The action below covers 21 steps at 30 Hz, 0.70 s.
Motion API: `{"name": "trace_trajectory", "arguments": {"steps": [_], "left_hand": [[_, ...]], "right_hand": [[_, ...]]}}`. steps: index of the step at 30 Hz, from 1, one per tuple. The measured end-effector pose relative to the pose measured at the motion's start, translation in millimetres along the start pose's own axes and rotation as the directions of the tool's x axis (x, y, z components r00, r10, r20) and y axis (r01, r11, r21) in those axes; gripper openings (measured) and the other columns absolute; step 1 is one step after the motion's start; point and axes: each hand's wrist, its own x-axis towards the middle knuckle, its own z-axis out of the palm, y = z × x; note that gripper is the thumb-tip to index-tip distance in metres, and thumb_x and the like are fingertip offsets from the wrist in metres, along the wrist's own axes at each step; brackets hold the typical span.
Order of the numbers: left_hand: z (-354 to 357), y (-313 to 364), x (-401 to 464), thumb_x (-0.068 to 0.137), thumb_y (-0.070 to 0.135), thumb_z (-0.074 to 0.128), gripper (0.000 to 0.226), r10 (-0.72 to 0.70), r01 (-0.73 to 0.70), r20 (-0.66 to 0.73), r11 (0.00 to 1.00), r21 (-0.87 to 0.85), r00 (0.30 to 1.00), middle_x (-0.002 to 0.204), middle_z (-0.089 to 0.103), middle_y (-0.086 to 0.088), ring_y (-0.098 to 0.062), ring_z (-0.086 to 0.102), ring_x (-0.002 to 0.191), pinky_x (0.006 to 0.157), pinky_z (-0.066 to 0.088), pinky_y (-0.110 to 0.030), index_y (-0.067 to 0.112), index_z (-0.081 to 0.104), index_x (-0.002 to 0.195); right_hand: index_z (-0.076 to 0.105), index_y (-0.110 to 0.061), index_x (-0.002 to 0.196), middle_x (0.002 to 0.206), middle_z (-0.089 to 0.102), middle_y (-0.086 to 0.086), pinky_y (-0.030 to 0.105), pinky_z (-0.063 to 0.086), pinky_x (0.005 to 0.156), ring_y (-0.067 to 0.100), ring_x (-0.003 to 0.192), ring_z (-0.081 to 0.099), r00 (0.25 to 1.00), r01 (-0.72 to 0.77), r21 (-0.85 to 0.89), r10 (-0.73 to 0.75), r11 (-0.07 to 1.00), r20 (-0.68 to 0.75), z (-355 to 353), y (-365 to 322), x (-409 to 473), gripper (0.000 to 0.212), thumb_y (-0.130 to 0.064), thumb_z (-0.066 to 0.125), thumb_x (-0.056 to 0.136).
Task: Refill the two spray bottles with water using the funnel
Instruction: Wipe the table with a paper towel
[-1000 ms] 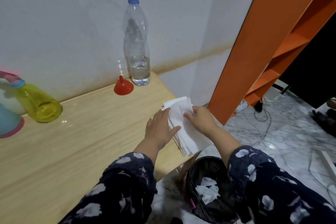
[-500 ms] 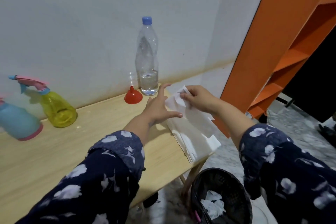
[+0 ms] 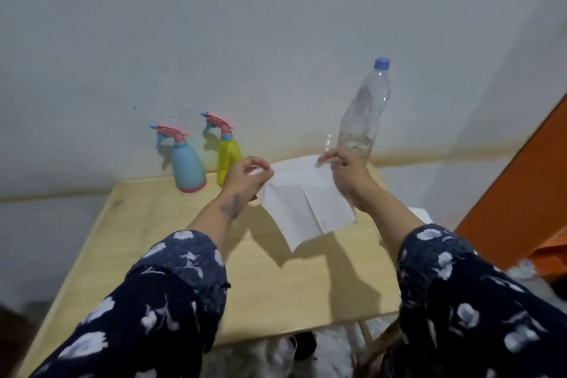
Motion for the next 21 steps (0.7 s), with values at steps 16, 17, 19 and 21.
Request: {"name": "trace_trajectory", "arguments": {"steps": [16, 17, 19, 21], "left_hand": [[-159, -72, 5, 0.086, -0.004, 0.064, 0.031, -0.125, 0.24, -0.372, 0.929, 0.282, 0.92, 0.128, 0.06, 0.0, -0.013, 0.057, 0.104, 0.078, 0.049, -0.026, 0.022, 0.067, 0.103], [-165, -80, 12, 0.087, -0.006, 0.062, 0.03, -0.147, 0.263, -0.379, 0.925, 0.275, 0.913, 0.128, 0.061, -0.002, -0.014, 0.058, 0.104, 0.08, 0.049, -0.027, 0.021, 0.068, 0.1], [-174, -95, 24, 0.087, -0.007, 0.061, 0.032, -0.158, 0.288, -0.364, 0.896, 0.337, 0.918, 0.132, 0.059, -0.005, -0.015, 0.055, 0.116, 0.09, 0.044, -0.023, 0.014, 0.068, 0.11], [-183, -108, 33, 0.086, -0.008, 0.064, 0.041, -0.143, 0.286, -0.331, 0.853, 0.437, 0.933, 0.139, 0.053, -0.008, -0.019, 0.048, 0.13, 0.095, 0.034, -0.016, 0.007, 0.062, 0.124]], "right_hand": [[0.026, -0.01, 0.149, 0.137, 0.047, 0.003, 0.037, 0.045, 0.102, 0.024, 0.123, 0.05, 0.777, -0.091, -0.204, 0.198, 0.975, 0.598, 187, 10, 28, 0.083, -0.006, 0.072, 0.08], [0.022, -0.011, 0.15, 0.141, 0.045, 0.004, 0.034, 0.044, 0.101, 0.021, 0.123, 0.049, 0.763, -0.068, -0.222, 0.194, 0.973, 0.617, 197, 16, 34, 0.089, -0.007, 0.074, 0.078], [0.018, -0.01, 0.151, 0.144, 0.039, 0.005, 0.031, 0.043, 0.099, 0.018, 0.123, 0.046, 0.743, -0.014, -0.253, 0.18, 0.967, 0.645, 214, 26, 43, 0.096, -0.009, 0.077, 0.075], [0.012, -0.01, 0.153, 0.152, 0.028, 0.008, 0.031, 0.035, 0.109, 0.022, 0.136, 0.035, 0.742, 0.055, -0.312, 0.17, 0.949, 0.648, 229, 37, 51, 0.106, -0.015, 0.081, 0.072]]}}
